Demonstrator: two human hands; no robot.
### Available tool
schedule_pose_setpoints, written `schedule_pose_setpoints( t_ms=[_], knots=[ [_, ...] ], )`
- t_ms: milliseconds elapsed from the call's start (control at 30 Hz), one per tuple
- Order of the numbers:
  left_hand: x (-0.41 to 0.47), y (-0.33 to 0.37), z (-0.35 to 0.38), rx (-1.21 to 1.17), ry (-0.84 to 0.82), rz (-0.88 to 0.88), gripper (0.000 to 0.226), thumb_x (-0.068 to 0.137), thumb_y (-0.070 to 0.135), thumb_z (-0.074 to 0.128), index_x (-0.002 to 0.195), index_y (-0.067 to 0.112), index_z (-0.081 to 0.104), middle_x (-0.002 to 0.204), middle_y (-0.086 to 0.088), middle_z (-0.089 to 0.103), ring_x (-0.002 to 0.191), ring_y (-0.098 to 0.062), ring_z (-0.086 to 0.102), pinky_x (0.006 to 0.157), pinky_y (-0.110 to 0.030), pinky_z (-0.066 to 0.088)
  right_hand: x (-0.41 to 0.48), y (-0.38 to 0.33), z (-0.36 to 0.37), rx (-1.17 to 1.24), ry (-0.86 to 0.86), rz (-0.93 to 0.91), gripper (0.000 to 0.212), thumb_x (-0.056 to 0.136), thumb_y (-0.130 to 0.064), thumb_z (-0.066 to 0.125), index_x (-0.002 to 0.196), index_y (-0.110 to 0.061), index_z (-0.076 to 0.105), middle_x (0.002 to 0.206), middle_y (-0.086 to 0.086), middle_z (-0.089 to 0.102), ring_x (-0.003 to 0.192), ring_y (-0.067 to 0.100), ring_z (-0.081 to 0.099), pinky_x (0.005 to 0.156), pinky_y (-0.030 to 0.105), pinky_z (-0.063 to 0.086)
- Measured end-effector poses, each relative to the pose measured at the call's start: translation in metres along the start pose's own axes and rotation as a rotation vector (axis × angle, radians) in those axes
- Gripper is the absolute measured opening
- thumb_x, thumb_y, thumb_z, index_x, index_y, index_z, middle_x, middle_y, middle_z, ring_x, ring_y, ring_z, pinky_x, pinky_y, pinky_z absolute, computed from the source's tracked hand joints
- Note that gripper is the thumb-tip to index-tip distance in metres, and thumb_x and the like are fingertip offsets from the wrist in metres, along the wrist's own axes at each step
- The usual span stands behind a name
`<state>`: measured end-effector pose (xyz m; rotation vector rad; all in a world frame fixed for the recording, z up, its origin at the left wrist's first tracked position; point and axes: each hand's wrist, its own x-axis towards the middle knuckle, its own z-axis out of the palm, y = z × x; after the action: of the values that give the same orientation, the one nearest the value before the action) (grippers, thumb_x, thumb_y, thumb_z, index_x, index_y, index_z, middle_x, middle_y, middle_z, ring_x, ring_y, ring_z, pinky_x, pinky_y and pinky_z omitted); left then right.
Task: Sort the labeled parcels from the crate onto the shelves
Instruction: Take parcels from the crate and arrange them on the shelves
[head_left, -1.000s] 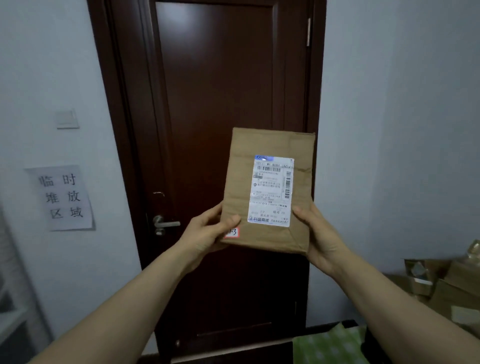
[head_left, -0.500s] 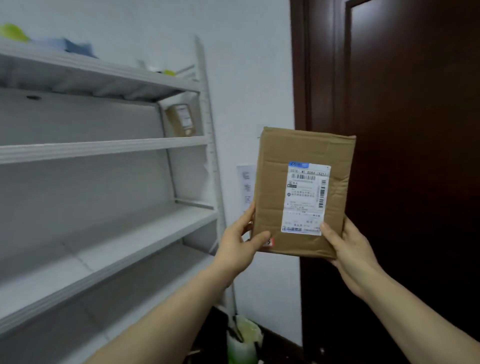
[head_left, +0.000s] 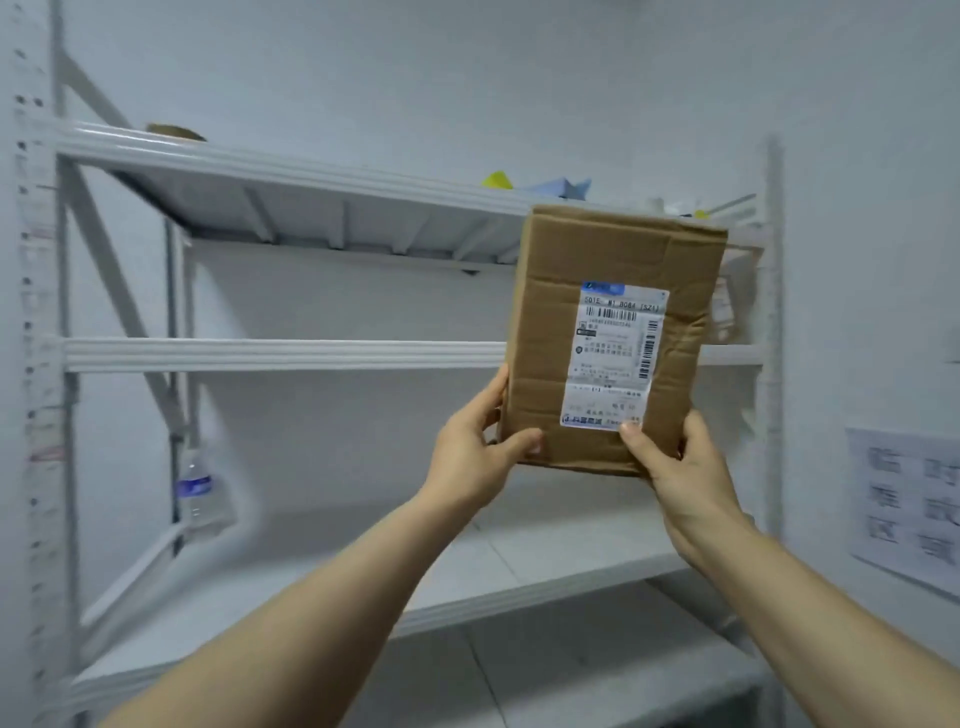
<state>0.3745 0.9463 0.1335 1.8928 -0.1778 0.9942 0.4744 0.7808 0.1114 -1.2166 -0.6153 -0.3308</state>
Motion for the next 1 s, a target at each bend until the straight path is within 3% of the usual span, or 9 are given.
schedule_pose_setpoints(
  t_ms=[133, 267, 400, 667, 867, 1000],
  knots=[
    [0.036, -0.023, -0.096, 0.166, 0.126, 0.013, 0.078, 0.081, 0.006, 0.071, 0.145, 0.033, 0.035, 0.122, 0.010, 0.062, 0.116, -0.003, 0.056, 0.096, -0.020, 0.047, 0.030, 0.014, 0.115, 0.053, -0.110, -0.042, 0.043, 0.084, -0.014, 0.070, 0.123, -0.020, 0.054, 0.101, -0.013, 0.066, 0.103, 0.012, 0.063, 0.091, 0.027, 0.049],
    [0.070, -0.036, -0.164, 0.282, 0.207, 0.047, 0.076, 0.084, 0.006, 0.068, 0.144, 0.036, 0.032, 0.104, 0.016, 0.064, 0.105, -0.005, 0.060, 0.099, -0.032, 0.048, 0.062, 0.028, 0.205, 0.062, -0.187, -0.061, 0.046, 0.083, -0.022, 0.072, 0.125, -0.022, 0.053, 0.111, -0.007, 0.067, 0.105, 0.012, 0.062, 0.099, 0.038, 0.048],
    [0.104, -0.051, -0.211, 0.359, 0.246, 0.038, 0.068, 0.088, 0.010, 0.063, 0.143, 0.038, 0.034, 0.100, 0.012, 0.066, 0.100, -0.011, 0.063, 0.095, -0.038, 0.051, 0.093, 0.035, 0.270, 0.020, -0.230, -0.105, 0.049, 0.085, -0.026, 0.070, 0.129, -0.019, 0.050, 0.116, -0.005, 0.064, 0.106, 0.012, 0.059, 0.096, 0.032, 0.048],
    [0.164, -0.087, -0.253, 0.383, 0.372, 0.006, 0.058, 0.089, 0.007, 0.062, 0.139, 0.029, 0.044, 0.102, 0.009, 0.067, 0.093, -0.003, 0.064, 0.073, -0.013, 0.052, 0.166, 0.057, 0.350, -0.146, -0.374, -0.226, 0.047, 0.087, -0.029, 0.066, 0.129, -0.017, 0.047, 0.112, -0.007, 0.059, 0.102, 0.013, 0.056, 0.086, 0.025, 0.044],
    [0.193, -0.119, -0.276, 0.455, 0.422, -0.066, 0.053, 0.086, 0.010, 0.067, 0.134, 0.027, 0.049, 0.107, 0.003, 0.070, 0.097, -0.013, 0.067, 0.093, -0.037, 0.053, 0.201, 0.080, 0.388, -0.367, -0.482, -0.225, 0.051, 0.089, -0.041, 0.060, 0.130, -0.018, 0.042, 0.126, 0.003, 0.061, 0.115, 0.026, 0.056, 0.093, 0.035, 0.047],
    [0.208, -0.130, -0.285, 0.548, 0.441, -0.101, 0.047, 0.086, 0.016, 0.068, 0.129, 0.030, 0.052, 0.106, 0.002, 0.069, 0.098, -0.016, 0.066, 0.090, -0.033, 0.052, 0.212, 0.085, 0.400, -0.489, -0.502, -0.229, 0.052, 0.090, -0.044, 0.057, 0.129, -0.014, 0.040, 0.127, 0.007, 0.059, 0.116, 0.029, 0.056, 0.091, 0.035, 0.046]
  ],
)
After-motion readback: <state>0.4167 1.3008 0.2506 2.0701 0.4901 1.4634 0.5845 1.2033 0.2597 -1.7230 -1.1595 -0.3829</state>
